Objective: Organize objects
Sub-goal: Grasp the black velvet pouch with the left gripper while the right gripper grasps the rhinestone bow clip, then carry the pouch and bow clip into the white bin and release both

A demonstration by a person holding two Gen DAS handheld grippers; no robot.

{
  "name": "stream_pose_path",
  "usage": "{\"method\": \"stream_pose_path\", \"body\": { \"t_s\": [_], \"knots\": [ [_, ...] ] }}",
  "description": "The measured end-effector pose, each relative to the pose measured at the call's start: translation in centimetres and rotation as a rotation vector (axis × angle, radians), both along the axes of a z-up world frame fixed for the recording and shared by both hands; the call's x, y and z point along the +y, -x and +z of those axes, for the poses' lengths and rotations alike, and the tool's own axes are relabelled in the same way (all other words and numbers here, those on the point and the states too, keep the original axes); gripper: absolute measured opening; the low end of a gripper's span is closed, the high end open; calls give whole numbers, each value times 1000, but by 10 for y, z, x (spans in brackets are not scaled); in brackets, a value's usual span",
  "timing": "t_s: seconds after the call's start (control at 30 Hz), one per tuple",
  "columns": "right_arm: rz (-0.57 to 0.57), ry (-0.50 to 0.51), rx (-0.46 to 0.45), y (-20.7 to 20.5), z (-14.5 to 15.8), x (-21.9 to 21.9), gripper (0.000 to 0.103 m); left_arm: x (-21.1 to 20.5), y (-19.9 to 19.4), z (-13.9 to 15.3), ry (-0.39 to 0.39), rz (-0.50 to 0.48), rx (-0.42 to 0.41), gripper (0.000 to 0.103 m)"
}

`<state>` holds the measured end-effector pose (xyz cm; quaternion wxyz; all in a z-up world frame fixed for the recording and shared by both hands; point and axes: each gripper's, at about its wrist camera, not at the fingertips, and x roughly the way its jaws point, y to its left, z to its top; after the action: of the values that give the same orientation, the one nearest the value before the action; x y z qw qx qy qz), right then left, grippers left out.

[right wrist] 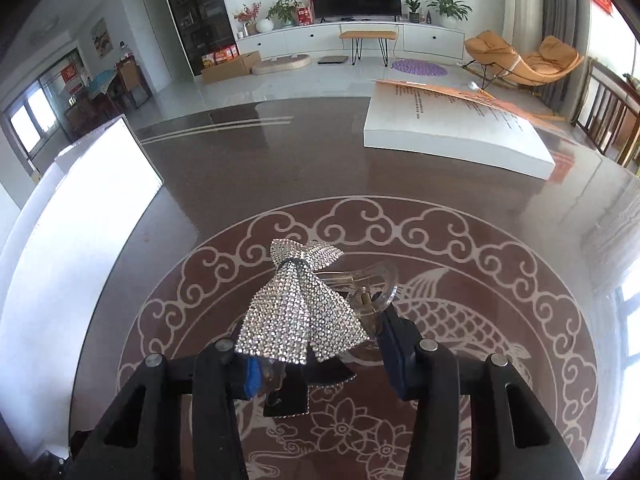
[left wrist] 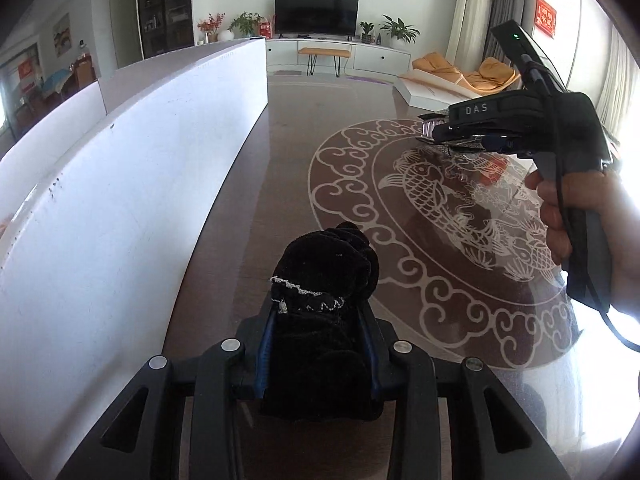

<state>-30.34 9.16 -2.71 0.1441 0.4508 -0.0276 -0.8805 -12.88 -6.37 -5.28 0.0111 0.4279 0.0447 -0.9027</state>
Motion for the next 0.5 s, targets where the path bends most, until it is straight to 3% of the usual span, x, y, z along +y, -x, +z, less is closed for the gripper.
{"method": "stream_pose_path", "body": {
  "t_s": [0.3,0.4,0.5],
  "knots": [
    [44,55,-12,-138,0,61,48,2,-52,16,-167,-13,84,35],
    [64,49,-13,-161,2,64,48,11,-70,44,-176,-47,141,35],
    [85,86,10,-168,24,56,48,4,-85,85,-215,-49,208,35]
  ]
}}
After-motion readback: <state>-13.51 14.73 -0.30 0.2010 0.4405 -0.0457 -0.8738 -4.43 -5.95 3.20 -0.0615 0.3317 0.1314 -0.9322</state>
